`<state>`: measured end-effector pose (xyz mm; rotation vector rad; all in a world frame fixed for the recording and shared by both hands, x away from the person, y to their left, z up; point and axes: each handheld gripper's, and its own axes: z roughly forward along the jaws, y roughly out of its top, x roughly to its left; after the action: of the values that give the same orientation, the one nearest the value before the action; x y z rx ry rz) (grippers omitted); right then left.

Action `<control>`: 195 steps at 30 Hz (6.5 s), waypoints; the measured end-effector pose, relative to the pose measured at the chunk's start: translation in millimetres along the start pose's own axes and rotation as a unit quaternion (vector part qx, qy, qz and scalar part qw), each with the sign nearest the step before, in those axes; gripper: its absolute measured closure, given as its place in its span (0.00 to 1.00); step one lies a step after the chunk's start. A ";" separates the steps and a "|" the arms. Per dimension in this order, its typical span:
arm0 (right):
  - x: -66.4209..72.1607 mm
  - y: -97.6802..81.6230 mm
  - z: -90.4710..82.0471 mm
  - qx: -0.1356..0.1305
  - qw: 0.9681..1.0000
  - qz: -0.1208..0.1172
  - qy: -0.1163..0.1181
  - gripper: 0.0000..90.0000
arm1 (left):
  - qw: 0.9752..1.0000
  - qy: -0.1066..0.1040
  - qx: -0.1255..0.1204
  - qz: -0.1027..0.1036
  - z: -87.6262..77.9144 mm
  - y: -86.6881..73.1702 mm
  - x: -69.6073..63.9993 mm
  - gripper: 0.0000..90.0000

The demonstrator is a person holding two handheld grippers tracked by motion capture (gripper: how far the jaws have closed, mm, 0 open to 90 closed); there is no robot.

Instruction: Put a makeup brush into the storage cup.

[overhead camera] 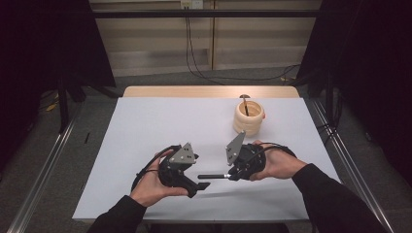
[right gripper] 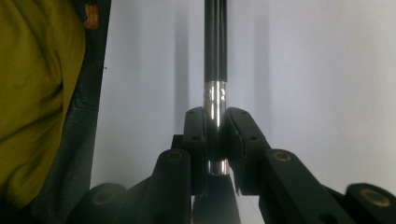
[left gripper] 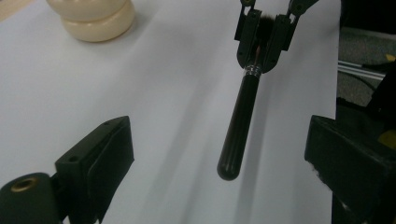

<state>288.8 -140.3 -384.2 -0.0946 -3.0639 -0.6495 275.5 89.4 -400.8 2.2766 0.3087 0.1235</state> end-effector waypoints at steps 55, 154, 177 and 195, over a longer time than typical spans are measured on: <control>6.9 4.7 14.3 -0.023 0.999 -0.031 0.005 0.86 | 0.991 -0.075 0.095 0.051 28.1 9.3 -7.6 0.88; 21.9 -63.1 -16.6 -0.444 0.876 0.163 -0.093 0.14 | 0.987 -0.024 -0.140 -0.073 -10.2 -31.9 -6.9 0.88; 18.8 -60.6 -11.8 -0.447 0.874 0.173 -0.084 0.31 | 0.982 -0.028 -0.176 -0.069 -8.2 -23.3 -14.0 0.88; 15.6 -59.2 -3.0 -0.435 0.885 0.164 -0.026 0.62 | 0.983 -0.041 -0.171 -0.056 2.3 -22.3 -15.6 0.88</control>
<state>269.6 -194.7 -405.1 -0.6109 -2.4216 -1.9085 256.8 97.8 -418.8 1.9144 0.3434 0.0226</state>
